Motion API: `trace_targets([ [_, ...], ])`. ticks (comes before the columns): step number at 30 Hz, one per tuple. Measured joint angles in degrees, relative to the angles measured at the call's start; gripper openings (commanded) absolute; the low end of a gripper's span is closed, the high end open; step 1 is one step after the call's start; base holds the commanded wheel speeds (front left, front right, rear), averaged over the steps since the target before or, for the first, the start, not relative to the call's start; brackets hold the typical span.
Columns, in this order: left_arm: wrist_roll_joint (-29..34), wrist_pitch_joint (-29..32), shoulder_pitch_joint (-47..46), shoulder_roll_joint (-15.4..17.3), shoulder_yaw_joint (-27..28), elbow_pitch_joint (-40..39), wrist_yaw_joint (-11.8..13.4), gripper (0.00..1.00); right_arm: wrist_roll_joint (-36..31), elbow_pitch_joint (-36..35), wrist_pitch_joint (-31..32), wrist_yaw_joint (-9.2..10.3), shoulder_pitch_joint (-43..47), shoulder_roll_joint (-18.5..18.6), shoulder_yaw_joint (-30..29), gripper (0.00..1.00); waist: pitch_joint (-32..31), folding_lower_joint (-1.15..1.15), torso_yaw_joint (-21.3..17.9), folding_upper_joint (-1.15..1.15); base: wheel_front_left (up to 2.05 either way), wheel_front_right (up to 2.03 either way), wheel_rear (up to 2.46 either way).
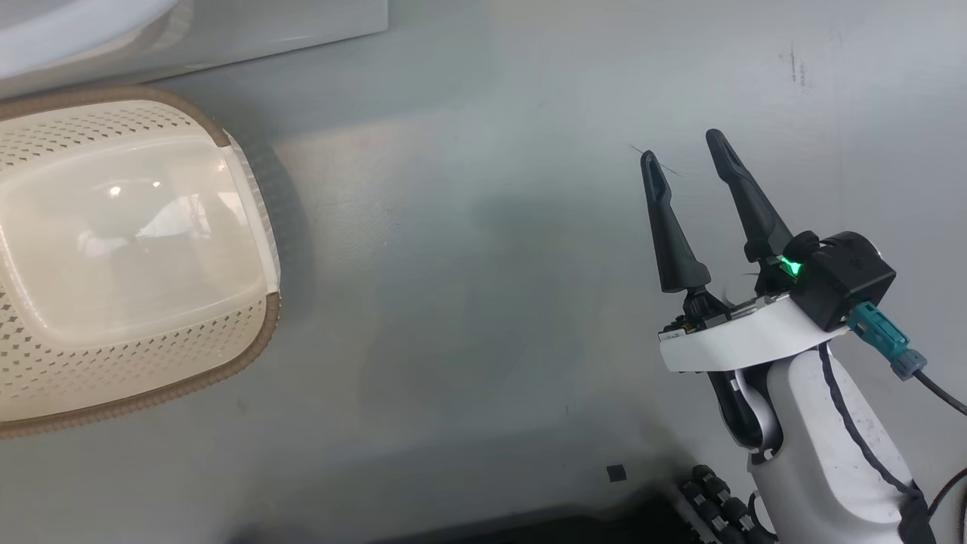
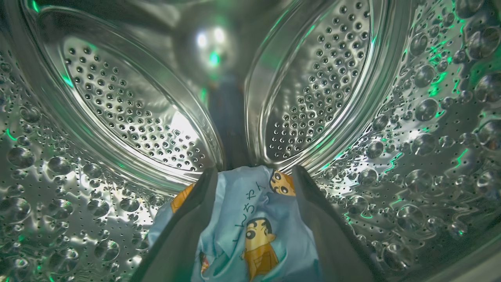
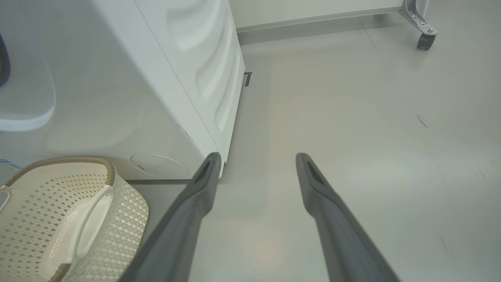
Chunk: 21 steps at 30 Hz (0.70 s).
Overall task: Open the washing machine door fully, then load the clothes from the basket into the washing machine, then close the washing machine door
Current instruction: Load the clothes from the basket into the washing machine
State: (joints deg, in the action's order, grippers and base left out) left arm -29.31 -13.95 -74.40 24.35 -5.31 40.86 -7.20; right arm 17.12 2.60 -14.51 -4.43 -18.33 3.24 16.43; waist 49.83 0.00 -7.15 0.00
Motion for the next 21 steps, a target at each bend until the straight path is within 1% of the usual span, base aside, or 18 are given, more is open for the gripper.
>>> trace_targets([
  [14,-0.87,-0.78,7.03,-1.37,-1.38,0.46,0.00,1.00,0.00,0.88,0.00,0.01,-0.81,0.01,-1.58,1.00,-4.80,0.00,1.54,0.00,0.00,0.00,0.00],
  [21,-1.22,-0.80,11.59,-1.74,0.86,-2.74,0.00,1.00,0.00,2.00,0.00,-0.02,-0.82,0.01,-2.21,1.00,-8.47,0.00,2.44,0.00,0.00,0.00,0.00],
])
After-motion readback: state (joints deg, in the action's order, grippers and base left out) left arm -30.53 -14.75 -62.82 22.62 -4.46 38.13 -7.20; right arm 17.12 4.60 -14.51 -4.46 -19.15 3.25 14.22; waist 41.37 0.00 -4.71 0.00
